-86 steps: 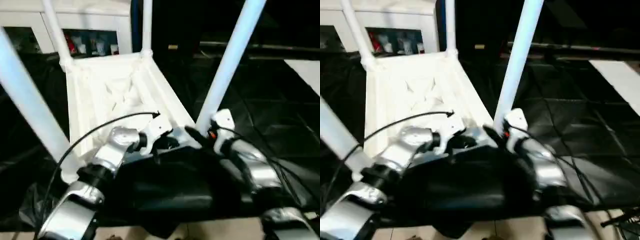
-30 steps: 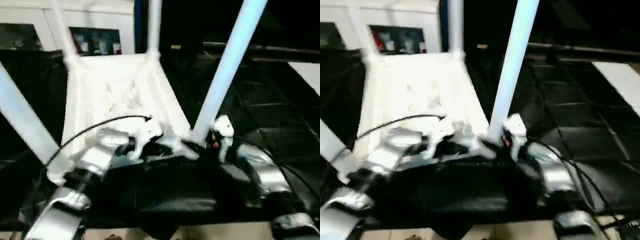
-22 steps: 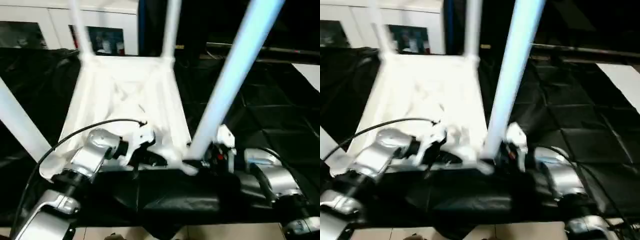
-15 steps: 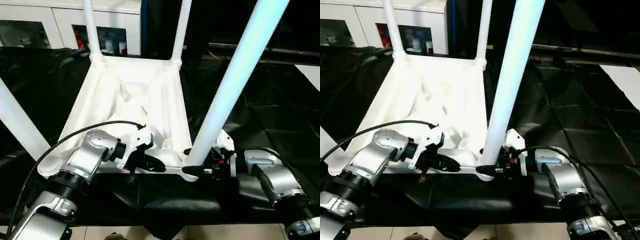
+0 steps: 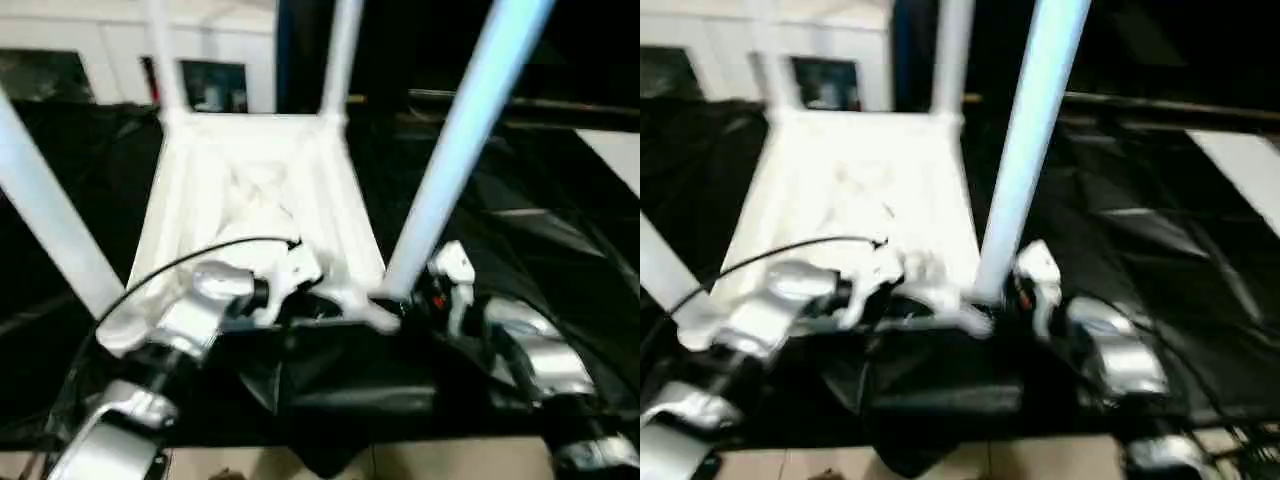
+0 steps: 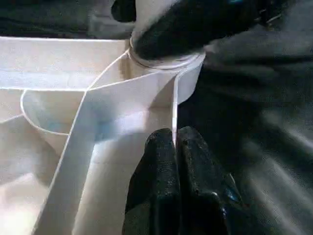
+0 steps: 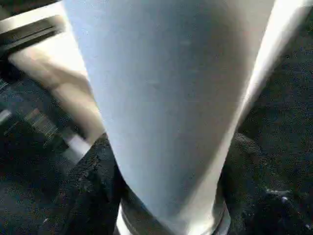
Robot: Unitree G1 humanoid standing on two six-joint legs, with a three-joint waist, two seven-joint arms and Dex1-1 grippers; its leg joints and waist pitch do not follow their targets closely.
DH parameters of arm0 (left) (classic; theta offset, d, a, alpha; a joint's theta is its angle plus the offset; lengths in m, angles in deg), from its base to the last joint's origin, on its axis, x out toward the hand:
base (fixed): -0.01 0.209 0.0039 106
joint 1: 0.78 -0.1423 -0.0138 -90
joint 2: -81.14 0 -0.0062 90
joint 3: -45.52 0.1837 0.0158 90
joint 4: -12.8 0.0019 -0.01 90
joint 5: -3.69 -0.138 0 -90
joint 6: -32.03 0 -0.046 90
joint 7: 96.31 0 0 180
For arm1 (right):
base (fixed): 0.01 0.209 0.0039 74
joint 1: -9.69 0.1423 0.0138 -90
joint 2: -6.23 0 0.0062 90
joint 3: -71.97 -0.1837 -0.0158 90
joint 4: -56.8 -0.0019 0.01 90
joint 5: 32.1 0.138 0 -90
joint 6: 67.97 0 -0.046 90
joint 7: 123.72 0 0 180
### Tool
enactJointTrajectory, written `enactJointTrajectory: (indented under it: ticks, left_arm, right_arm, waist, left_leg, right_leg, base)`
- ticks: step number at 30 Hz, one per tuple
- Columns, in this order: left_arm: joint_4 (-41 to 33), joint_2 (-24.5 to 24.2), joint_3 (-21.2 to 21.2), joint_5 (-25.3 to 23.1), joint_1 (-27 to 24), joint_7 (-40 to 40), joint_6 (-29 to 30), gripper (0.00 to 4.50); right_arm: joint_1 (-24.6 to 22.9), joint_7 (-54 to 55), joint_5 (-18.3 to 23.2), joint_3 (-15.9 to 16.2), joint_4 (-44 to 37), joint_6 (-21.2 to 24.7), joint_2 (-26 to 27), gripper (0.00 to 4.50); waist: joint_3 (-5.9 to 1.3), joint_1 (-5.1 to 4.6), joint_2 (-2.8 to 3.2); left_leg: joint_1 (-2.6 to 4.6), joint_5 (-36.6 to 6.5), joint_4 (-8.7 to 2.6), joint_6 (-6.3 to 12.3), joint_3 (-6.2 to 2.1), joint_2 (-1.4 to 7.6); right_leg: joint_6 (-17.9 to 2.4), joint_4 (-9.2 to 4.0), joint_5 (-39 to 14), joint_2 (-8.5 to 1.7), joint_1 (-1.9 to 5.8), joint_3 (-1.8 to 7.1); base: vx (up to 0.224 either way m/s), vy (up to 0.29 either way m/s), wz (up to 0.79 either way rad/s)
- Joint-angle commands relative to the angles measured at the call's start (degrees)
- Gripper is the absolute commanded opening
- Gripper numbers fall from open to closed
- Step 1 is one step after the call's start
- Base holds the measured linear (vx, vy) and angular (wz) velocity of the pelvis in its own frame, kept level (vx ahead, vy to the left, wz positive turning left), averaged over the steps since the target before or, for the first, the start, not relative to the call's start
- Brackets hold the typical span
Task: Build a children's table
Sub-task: Rotate leg to tighten
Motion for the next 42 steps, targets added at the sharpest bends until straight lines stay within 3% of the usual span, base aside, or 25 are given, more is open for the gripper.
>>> enactJointTrajectory:
  ticks: [1, 3, 8, 9, 13, 15, 17, 20, 22, 27, 31, 34, 42]
  left_arm:
    - [1.4, 5.1, 2.6, -0.4, 1.1, -3.9, 0.4, 0.00]
    - [2.5, 6.7, 2.6, -1.2, 1.5, -5.9, -0.2, 0.00]
    - [2.9, 8.5, 3.2, -1.1, 1.8, -5.3, -0.8, 0.00]
    - [2.5, 8.1, 3.4, -1.0, 1.7, -4.4, -0.5, 0.00]
    - [1.3, 6.0, 4.0, -0.6, 0.9, -0.6, 0.3, 0.00]
    - [0.6, 4.6, 4.3, -0.3, 0.5, 2.1, 0.7, 0.00]
    - [-0.1, 3.0, 4.4, 0.2, 0.3, 5.3, 1.2, 0.00]
    - [-1.1, 1.0, 4.3, 1.1, 0.1, 8.7, 1.3, 0.00]
    - [-1.7, 0.0, 4.1, 1.8, -0.1, 10.8, 1.2, 0.00]
    - [-5.3, -3.7, 3.8, 5.1, -1.8, 19.7, 1.0, 0.00]
    - [-6.9, -6.6, 4.1, 6.2, -2.5, 23.8, 2.1, 0.00]
    - [-8.5, -8.2, 4.3, 7.4, -3.2, 26.3, 3.7, 0.00]
    - [-8.2, -8.0, 3.8, 7.0, -3.0, 24.7, 2.7, 0.00]
  right_arm:
    - [1.1, 10.9, -2.4, 0.9, 5.4, 2.9, 4.9, 2.36]
    - [1.6, 15.9, -2.8, -0.4, 6.4, 4.0, 7.3, 2.22]
    - [2.4, 15.2, -6.3, 3.2, 7.1, -0.5, 9.5, 2.22]
    - [2.3, 12.9, -5.5, 3.3, 6.8, -2.0, 9.7, 2.64]
    - [2.2, 1.9, -0.7, 3.2, 3.6, -3.1, 8.3, 2.86]
    - [1.7, -3.3, 0.2, 4.1, 0.6, -1.3, 5.3, 3.01]
    - [0.8, -9.3, 0.6, 5.2, -2.1, -0.7, 1.5, 3.01]
    - [-0.6, -16.5, 1.3, 6.2, -4.9, -0.5, -3.5, 3.01]
    - [-1.3, -20.9, 2.3, 6.3, -6.0, 0.1, -5.9, 3.01]
    - [-2.5, -29.2, 4.3, 6.3, -8.6, 1.6, -10.7, 3.01]
    - [-3.5, -31.9, 3.4, 7.6, -9.7, 1.8, -12.9, 3.01]
    - [-3.9, -33.1, 3.9, 8.0, -9.7, 2.2, -13.3, 2.86]
    - [-4.2, -34.1, 5.0, 8.2, -10.3, 4.1, -13.3, 2.42]
  waist:
    - [-2.15, -0.31, 0.42]
    - [-2.18, -0.42, 0.51]
    - [-2.24, -0.57, 0.45]
    - [-2.28, -0.59, 0.35]
    - [-2.26, -0.43, 0.36]
    - [-2.48, -0.28, 0.18]
    - [-2.79, -0.18, 0.29]
    - [-3.20, 0.37, 0.17]
    - [-3.12, 0.66, 0.15]
    - [-2.90, 0.93, 0.29]
    - [-2.61, 1.35, 0.46]
    - [-2.68, 1.58, 0.43]
    - [-2.81, 1.58, 0.30]
  left_leg:
    - [-0.48, -16.4, -4.25, -0.12, -1.61, 2.54]
    - [-0.18, -17.1, -4.14, 0.06, -1.48, 2.47]
    - [-0.39, -18.0, -4.29, 0.64, -1.54, 2.61]
    - [-0.38, -18.2, -4.30, 0.89, -1.46, 2.61]
    - [-0.49, -17.6, -4.24, 2.01, -1.35, 2.67]
    - [-0.81, -15.2, -4.19, 3.19, -1.23, 2.75]
    - [-0.97, -11.3, -3.96, 3.91, -1.04, 2.83]
    - [-1.25, -4.4, -3.23, 6.65, -0.71, 2.67]
    - [-0.92, -3.8, -3.13, 8.18, -0.64, 2.84]
    - [-0.79, -6.2, -3.35, 7.47, -0.69, 3.06]
    - [-0.52, -9.0, -3.69, 5.01, -0.67, 3.17]
    - [-0.63, -8.6, -3.68, 4.20, -0.68, 3.10]
    - [-0.74, -6.7, -3.48, 4.67, -0.67, 2.94]
  right_leg:
    - [-4.1, -6.24, -30.0, -4.98, 1.78, 3.07]
    - [-4.0, -6.45, -30.1, -4.95, 1.36, 3.22]
    - [-4.2, -6.31, -28.2, -4.99, 1.36, 3.38]
    - [-4.5, -6.27, -27.5, -4.96, 1.33, 3.41]
    - [-5.4, -6.17, -26.2, -5.09, 1.47, 3.59]
    - [-6.5, -5.65, -22.1, -4.88, 2.00, 3.73]
    - [-8.8, -4.75, -15.1, -4.87, 2.20, 3.82]
    - [-12.8, -3.21, -2.4, -4.70, 2.84, 3.80]
    - [-14.2, -2.98, -0.2, -4.73, 2.84, 3.75]
    - [-14.0, -3.47, -5.0, -4.85, 2.86, 3.68]
    - [-12.7, -3.99, -10.5, -4.80, 2.58, 3.71]
    - [-12.3, -3.84, -10.5, -4.77, 2.66, 3.72]
    - [-12.5, -3.56, -7.8, -4.74, 2.81, 3.69]
  base:
    - [0.000, 0.000, 0.00]
    - [0.000, 0.000, 0.00]
    - [0.000, 0.000, 0.00]
    - [0.000, 0.000, 0.00]
    - [0.000, 0.000, 0.00]
    - [0.000, 0.000, 0.00]
    - [0.000, 0.000, 0.00]
    - [0.000, 0.000, 0.00]
    - [0.000, 0.000, 0.00]
    - [0.000, 0.000, 0.00]
    - [0.000, 0.000, 0.00]
    - [0.000, 0.000, 0.00]
    - [0.000, 0.000, 0.00]
